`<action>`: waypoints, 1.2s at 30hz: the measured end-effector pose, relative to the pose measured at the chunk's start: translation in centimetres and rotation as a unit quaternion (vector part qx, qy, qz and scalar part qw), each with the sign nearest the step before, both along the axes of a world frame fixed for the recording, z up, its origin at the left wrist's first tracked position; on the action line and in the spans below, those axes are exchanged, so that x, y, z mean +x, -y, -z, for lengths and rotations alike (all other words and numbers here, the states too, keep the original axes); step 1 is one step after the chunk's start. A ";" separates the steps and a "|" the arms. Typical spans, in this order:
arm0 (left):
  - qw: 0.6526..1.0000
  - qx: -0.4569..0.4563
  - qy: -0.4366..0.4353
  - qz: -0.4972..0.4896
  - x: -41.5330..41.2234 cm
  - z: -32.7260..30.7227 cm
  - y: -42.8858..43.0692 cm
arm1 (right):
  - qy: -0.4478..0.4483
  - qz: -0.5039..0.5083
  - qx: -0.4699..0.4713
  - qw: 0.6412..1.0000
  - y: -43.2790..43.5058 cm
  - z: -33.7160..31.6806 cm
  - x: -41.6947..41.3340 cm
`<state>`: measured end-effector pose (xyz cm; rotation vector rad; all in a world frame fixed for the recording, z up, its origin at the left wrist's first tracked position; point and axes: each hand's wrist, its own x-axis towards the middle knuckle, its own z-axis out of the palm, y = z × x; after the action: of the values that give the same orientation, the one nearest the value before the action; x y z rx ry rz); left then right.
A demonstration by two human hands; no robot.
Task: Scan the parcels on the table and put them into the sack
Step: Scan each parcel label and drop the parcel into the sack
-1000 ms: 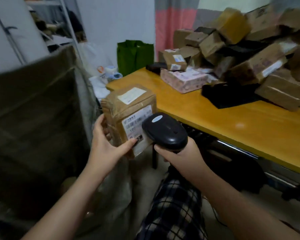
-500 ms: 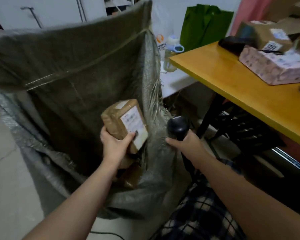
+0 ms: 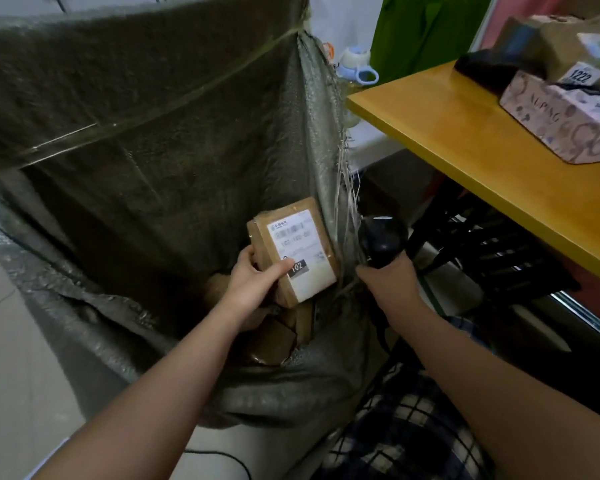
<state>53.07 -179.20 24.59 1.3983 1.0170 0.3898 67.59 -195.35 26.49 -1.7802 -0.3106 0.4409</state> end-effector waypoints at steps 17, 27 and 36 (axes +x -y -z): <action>0.930 0.339 -0.120 0.069 4.4 -4.1 5.1 | 0.198 -0.005 -0.094 0.976 10.5 -5.7 1.9; 0.852 0.447 0.114 0.246 13.9 -13.1 18.5 | 0.215 0.152 -0.013 0.964 22.8 -12.6 4.1; 0.665 0.601 0.076 0.438 26.6 -15.1 30.2 | 0.178 0.308 0.026 0.934 34.7 -13.6 4.3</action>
<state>79.70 -209.37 39.72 2.7620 -0.3504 0.4287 71.93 -230.04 40.04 -1.7895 0.0006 -0.3375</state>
